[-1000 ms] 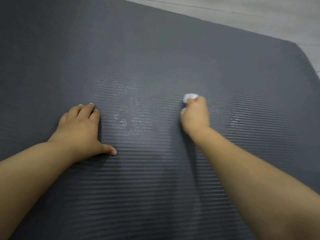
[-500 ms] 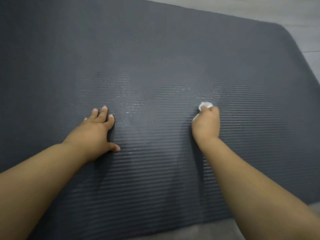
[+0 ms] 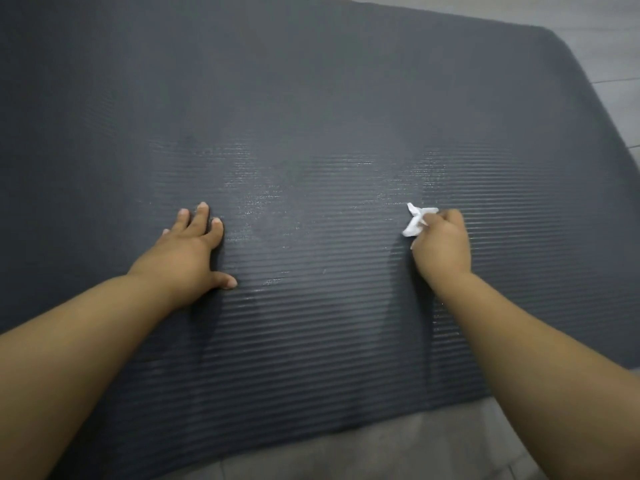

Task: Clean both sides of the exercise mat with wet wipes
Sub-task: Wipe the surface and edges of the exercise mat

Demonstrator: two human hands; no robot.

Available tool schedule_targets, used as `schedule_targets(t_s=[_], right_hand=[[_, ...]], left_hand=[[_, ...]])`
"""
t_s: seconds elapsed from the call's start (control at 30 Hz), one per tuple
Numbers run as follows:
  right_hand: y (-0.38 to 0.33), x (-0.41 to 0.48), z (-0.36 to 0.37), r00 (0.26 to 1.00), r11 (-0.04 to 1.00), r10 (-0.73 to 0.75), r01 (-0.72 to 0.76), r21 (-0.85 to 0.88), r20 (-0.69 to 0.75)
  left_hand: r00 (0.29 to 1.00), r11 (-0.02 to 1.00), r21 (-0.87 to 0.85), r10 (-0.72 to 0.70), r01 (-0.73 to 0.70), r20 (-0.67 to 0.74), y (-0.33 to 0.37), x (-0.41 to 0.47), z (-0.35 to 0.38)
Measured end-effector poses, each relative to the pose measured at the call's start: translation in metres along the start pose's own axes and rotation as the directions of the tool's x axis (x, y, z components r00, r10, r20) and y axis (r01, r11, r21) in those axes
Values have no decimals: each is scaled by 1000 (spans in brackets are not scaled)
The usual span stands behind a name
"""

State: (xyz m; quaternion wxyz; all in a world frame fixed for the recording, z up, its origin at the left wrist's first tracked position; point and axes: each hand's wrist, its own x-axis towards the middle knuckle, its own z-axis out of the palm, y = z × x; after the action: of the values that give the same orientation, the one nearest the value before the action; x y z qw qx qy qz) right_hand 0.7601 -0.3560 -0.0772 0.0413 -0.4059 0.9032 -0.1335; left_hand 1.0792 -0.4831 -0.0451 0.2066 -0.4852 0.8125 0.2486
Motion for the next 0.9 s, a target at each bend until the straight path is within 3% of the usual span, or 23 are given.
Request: schedule_targets(t_s=[0.27,0.33,0.37,0.43,0.5,0.57,0.67,0.77,0.83,0.9], right_hand=[[-20,-16,9,993,995,-49,58,86,-105],[-45,-35,13,983,979,-140,155,131,-115],[-62,-51,17,960,938,-264,278,207,-92],[-90,-90,27,847,797,-530,511,324,-31],[-103,-123,27,734,675,-678,595,436,48],[-96,-125,22,694,662,-712,611,434,109],[-56,-83,11,830,816,-557,539,210,33],[-1,-44,-12,983,976,-182,182,121,-15],[20,-40,-19,999,985,-15,22,173,-40],[14,-49,-12,999,985,27,-23,169,-18]], left_hand=[[1000,1000,-8,-14,14,-3,2,-1,0],[1000,1000,0,-15,15,-4,3,-1,0],[1000,1000,2,-16,16,-6,4,-2,0],[1000,1000,1,-18,18,-9,4,-3,0],[1000,1000,1,-19,19,-12,4,-4,0],[1000,1000,1,-18,18,-13,3,-4,1],[1000,1000,1,-18,18,-16,3,-4,2],[1000,1000,4,-21,21,-13,4,-4,2],[1000,1000,10,-25,26,-13,5,-4,1],[999,999,9,-36,36,-9,7,-4,-1]])
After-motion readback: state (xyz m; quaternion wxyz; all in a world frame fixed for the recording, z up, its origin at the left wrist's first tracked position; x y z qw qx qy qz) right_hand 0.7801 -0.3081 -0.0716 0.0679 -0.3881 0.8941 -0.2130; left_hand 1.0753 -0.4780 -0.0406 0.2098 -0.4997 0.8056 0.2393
